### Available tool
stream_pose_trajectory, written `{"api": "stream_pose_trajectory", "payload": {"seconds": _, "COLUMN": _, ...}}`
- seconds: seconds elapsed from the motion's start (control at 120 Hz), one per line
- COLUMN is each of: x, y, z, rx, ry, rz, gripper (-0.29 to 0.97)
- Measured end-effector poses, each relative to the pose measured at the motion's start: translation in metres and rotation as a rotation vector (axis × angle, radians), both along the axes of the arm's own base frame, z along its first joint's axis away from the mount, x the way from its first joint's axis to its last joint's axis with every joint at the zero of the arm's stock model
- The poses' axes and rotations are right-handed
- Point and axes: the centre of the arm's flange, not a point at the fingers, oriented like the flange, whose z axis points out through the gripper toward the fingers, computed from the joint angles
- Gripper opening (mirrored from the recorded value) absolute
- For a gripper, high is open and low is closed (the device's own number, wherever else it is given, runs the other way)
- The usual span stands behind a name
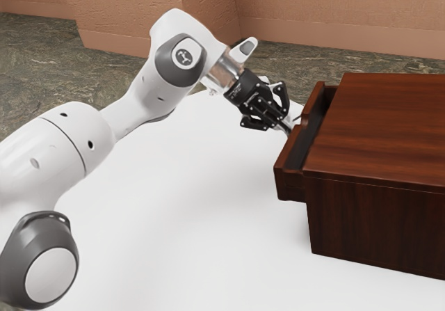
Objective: Pull the drawer handle with one arm to open the drawer
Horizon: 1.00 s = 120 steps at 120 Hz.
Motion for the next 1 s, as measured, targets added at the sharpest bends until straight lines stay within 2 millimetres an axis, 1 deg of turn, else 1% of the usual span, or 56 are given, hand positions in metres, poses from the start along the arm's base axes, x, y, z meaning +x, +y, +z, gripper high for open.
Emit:
{"api": "stream_pose_trajectory", "payload": {"seconds": 0.125, "x": -0.001, "y": 0.003, "z": 0.001, "rx": 0.003, "ry": -0.001, "rz": 0.004, "gripper": -0.05}}
{"api": "stream_pose_trajectory", "payload": {"seconds": 0.217, "x": -0.002, "y": 0.011, "z": 0.003, "rx": 0.007, "ry": -0.002, "rz": 0.015, "gripper": -0.05}}
{"api": "stream_pose_trajectory", "payload": {"seconds": 0.417, "x": -0.006, "y": 0.013, "z": -0.003, "rx": 0.014, "ry": 0.020, "rz": 0.017, "gripper": -0.04}}
{"api": "stream_pose_trajectory", "payload": {"seconds": 0.508, "x": -0.010, "y": 0.020, "z": -0.003, "rx": 0.018, "ry": 0.029, "rz": 0.025, "gripper": -0.04}}
{"api": "stream_pose_trajectory", "payload": {"seconds": 0.733, "x": -0.018, "y": 0.028, "z": -0.007, "rx": 0.027, "ry": 0.054, "rz": 0.034, "gripper": -0.04}}
{"api": "stream_pose_trajectory", "payload": {"seconds": 1.0, "x": -0.020, "y": 0.042, "z": -0.007, "rx": 0.032, "ry": 0.056, "rz": 0.053, "gripper": -0.04}}
